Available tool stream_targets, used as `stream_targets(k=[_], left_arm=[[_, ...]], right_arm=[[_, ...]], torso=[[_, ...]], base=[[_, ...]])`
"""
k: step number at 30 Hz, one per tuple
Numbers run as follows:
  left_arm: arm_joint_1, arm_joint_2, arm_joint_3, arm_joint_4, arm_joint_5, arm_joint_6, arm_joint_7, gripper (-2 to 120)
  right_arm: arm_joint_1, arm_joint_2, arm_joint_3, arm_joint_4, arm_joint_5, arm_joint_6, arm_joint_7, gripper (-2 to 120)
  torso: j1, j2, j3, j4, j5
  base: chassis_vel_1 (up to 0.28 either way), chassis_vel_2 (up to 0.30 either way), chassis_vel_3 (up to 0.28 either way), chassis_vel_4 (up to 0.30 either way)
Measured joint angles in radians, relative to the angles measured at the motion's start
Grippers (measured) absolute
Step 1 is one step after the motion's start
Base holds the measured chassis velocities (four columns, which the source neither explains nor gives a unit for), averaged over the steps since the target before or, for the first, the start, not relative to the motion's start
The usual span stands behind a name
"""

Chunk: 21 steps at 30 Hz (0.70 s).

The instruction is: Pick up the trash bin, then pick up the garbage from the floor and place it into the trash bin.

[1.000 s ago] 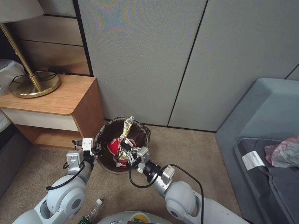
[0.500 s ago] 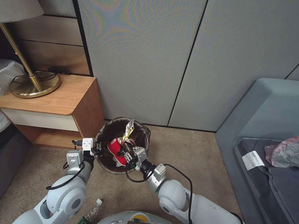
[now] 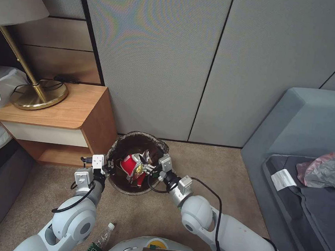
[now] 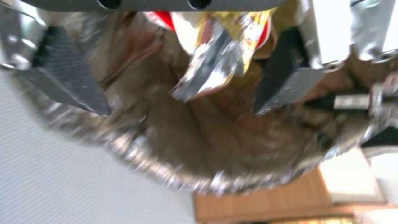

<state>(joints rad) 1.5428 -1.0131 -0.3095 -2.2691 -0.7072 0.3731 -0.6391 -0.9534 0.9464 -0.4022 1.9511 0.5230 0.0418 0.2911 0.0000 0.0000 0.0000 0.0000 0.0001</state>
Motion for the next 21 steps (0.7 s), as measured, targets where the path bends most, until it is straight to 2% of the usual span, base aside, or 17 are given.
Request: stream_targets(k=[5,17,20,21], left_arm=[[0.000,0.000,0.000,0.000,0.000,0.000,0.000,0],[0.000,0.000,0.000,0.000,0.000,0.000,0.000,0],[0.000,0.000,0.000,0.000,0.000,0.000,0.000,0],[0.000,0.000,0.000,0.000,0.000,0.000,0.000,0]], right_arm=[[-0.035,-0.013,0.082,0.060,0.006,-0.010,0.014,99],[-0.105,-0.045,0.304,0.237,0.033,-0.016,0.067,100],[-0.170,-0.057,0.431,0.284,0.041,-0.031,0.089,100],[-0.170,-0.057,0.431,0.284,0.041,-0.031,0.089,100]], torso=[[0.000,0.000,0.000,-0.0001,0.0000],[0.000,0.000,0.000,0.0000,0.0000],[0.000,0.000,0.000,0.0000,0.0000],[0.000,0.000,0.000,0.0000,0.0000]], base=[[0.000,0.000,0.000,0.000],[0.000,0.000,0.000,0.000],[0.000,0.000,0.000,0.000],[0.000,0.000,0.000,0.000]])
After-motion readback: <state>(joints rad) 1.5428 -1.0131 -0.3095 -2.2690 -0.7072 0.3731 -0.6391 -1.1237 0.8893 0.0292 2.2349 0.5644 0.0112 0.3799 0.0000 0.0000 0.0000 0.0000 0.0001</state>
